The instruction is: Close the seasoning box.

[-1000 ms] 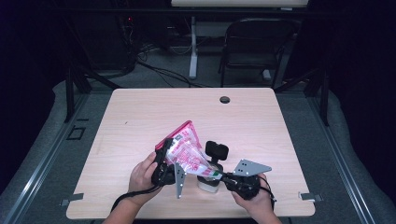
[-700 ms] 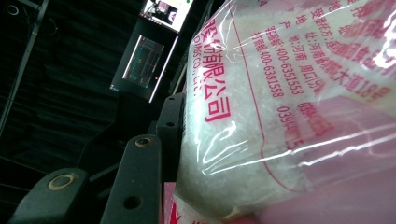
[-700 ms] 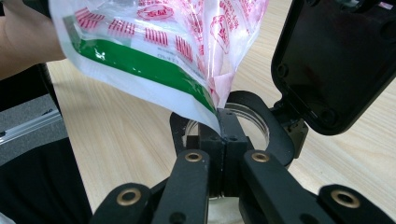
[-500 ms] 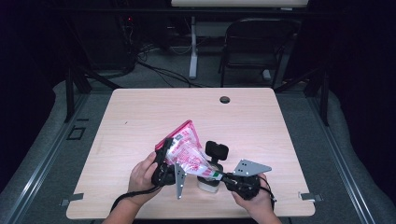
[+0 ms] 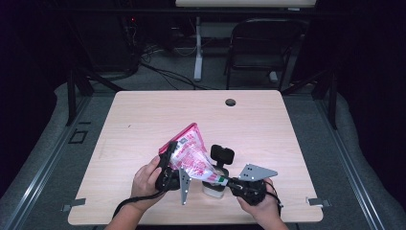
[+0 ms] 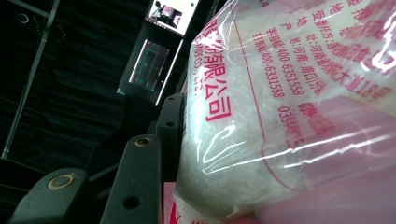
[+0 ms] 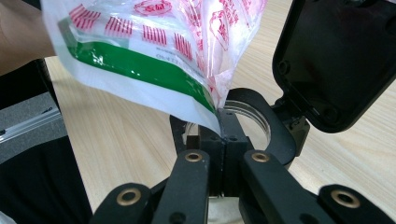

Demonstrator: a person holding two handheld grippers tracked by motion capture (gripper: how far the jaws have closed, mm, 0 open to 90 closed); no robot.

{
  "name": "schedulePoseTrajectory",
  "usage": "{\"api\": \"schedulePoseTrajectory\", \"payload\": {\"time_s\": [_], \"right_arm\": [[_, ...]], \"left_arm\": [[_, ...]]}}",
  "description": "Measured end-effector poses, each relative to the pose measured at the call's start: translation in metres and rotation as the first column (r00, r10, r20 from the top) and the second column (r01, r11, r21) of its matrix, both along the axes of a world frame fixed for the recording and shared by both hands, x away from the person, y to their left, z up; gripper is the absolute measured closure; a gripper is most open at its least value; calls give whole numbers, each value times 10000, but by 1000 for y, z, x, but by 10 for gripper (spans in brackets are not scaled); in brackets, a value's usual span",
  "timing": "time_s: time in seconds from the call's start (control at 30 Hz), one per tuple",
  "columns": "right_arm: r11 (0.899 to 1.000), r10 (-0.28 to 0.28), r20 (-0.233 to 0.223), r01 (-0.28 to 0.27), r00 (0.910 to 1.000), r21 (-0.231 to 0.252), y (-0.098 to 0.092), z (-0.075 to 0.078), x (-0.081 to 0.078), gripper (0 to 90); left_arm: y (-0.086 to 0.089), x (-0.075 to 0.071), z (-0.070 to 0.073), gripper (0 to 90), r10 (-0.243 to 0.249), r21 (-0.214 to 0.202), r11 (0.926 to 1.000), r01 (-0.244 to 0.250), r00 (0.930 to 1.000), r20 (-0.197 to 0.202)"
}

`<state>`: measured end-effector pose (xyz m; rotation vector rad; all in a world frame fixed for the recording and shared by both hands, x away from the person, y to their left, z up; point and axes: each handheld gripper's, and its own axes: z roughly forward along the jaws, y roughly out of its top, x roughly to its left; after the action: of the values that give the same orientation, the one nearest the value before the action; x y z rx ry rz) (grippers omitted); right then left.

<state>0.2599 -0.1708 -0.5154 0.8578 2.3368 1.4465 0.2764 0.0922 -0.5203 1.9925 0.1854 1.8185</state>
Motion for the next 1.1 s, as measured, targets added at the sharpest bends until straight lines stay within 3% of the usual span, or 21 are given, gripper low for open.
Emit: {"api": "schedulePoseTrajectory", "payload": {"time_s": [0.1,0.23,0.47,0.77,1.1], "right_arm": [[10000,-9,2,9,10000,-7,0,0,0,900],[10000,-12,9,12,10000,-16,0,0,0,900],[10000,-17,1,17,10000,11,0,0,0,900],[10000,-46,-26,46,10000,-3,-1,-1,1,900],[10000,-98,-70,98,9999,5,-1,-3,1,891]], "left_arm": [[0,0,1,637,24,103,9999,-24,10000,64],[0,-1,0,637,-28,-70,10000,29,9999,111],[-1,-2,3,636,68,189,9998,-71,9998,162],[-2,-2,2,636,-53,28,10000,52,9997,225],[-3,-3,2,636,72,389,9992,-83,9996,283]]}}
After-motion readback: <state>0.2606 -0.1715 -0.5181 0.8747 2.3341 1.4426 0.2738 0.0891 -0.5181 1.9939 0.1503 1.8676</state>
